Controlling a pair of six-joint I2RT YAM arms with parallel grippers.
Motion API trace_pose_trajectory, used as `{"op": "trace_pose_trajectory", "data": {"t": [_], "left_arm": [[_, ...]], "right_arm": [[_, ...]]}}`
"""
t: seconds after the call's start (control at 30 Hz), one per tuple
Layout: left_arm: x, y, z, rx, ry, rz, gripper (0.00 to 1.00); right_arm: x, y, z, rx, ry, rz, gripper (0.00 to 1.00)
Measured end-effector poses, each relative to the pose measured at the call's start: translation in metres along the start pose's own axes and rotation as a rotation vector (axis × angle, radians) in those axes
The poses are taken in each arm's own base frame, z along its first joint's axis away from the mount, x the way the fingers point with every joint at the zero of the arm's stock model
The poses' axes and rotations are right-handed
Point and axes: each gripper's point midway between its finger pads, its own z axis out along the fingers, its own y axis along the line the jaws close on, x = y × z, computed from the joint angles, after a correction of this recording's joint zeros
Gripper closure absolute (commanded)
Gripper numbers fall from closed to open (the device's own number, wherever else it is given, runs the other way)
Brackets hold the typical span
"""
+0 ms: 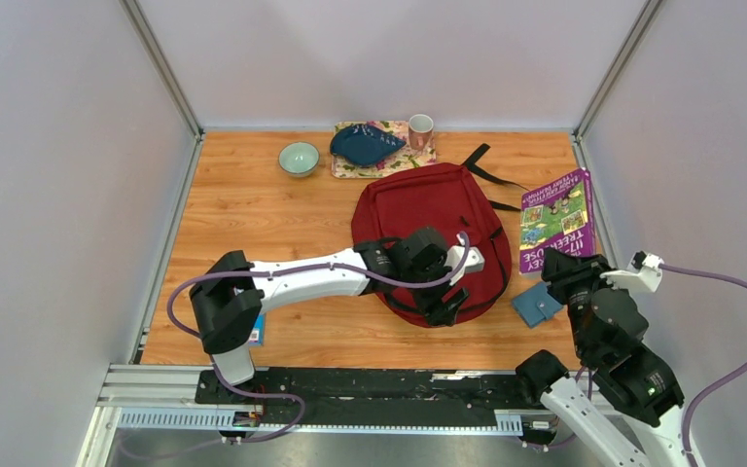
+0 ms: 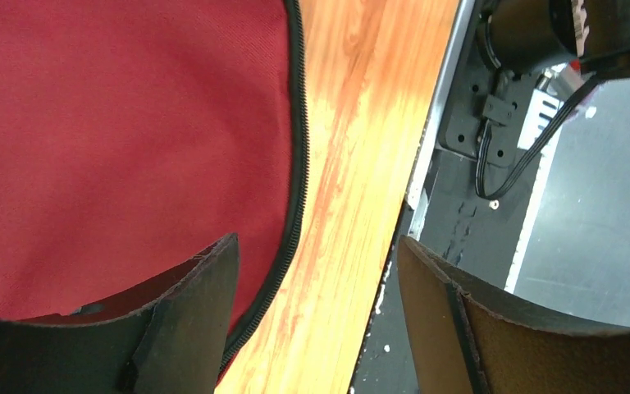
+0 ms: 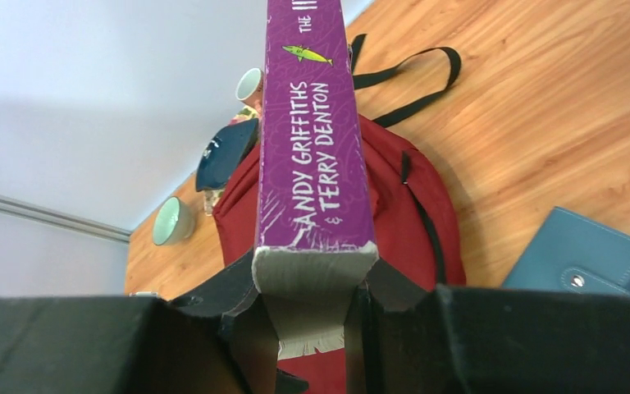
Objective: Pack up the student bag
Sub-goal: Place the book in the student bag.
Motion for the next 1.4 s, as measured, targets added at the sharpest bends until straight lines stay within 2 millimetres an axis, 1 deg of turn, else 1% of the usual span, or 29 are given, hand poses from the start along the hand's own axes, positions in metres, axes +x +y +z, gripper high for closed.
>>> {"op": "trace_pose_trajectory", "data": {"t": [0.1,0.27,0.3,0.4,0.67,0.77,0.87,1.0,1.17,1.2,1.23,1.27,1.3,1.4], "left_arm": [[0.007,-0.005,0.004,0.015,0.027,0.031,0.22],[0.001,-0.005,0.007,0.024,0.016,0.047,0.23],[0.0,-0.005,0.009,0.025,0.016,0.047,0.27],[-0.001,-0.004,0.017,0.032,0.02,0.046,0.34],[-0.003,-0.002,0.039,0.064,0.044,0.032,0.42],[-0.002,-0.001,0.043,0.065,0.05,0.028,0.45],[0.002,0.0,0.047,0.062,0.06,0.021,0.5],[0.004,0.001,0.05,0.06,0.067,0.013,0.67],[0.004,0.002,0.05,0.057,0.068,0.006,0.81],[0.004,0.002,0.05,0.057,0.068,0.005,0.88],[0.004,0.002,0.05,0.057,0.068,0.006,0.9],[0.004,0.002,0.05,0.057,0.068,0.006,0.97],[0.004,0.002,0.05,0.056,0.068,0.004,1.0],[0.004,0.002,0.05,0.054,0.068,0.005,1.0]], "right_arm": [[0.003,-0.008,-0.001,0.028,0.01,-0.02,1.0],[0.006,-0.012,-0.002,0.042,0.024,-0.03,1.0],[0.006,-0.012,-0.002,0.042,0.024,-0.029,1.0],[0.007,-0.012,-0.002,0.043,0.029,-0.028,1.0],[0.011,-0.01,-0.001,0.038,0.048,-0.028,1.0],[0.013,-0.01,-0.001,0.036,0.054,-0.029,1.0],[0.013,-0.009,-0.001,0.034,0.057,-0.029,1.0],[0.015,-0.009,-0.001,0.035,0.064,-0.033,1.0],[0.016,-0.009,0.0,0.036,0.069,-0.035,1.0],[0.016,-0.008,0.0,0.034,0.071,-0.035,1.0],[0.017,-0.008,0.0,0.034,0.072,-0.035,1.0],[0.017,-0.008,0.0,0.033,0.073,-0.035,1.0],[0.017,-0.008,0.0,0.033,0.073,-0.035,1.0],[0.017,-0.008,0.0,0.033,0.073,-0.035,1.0]]}}
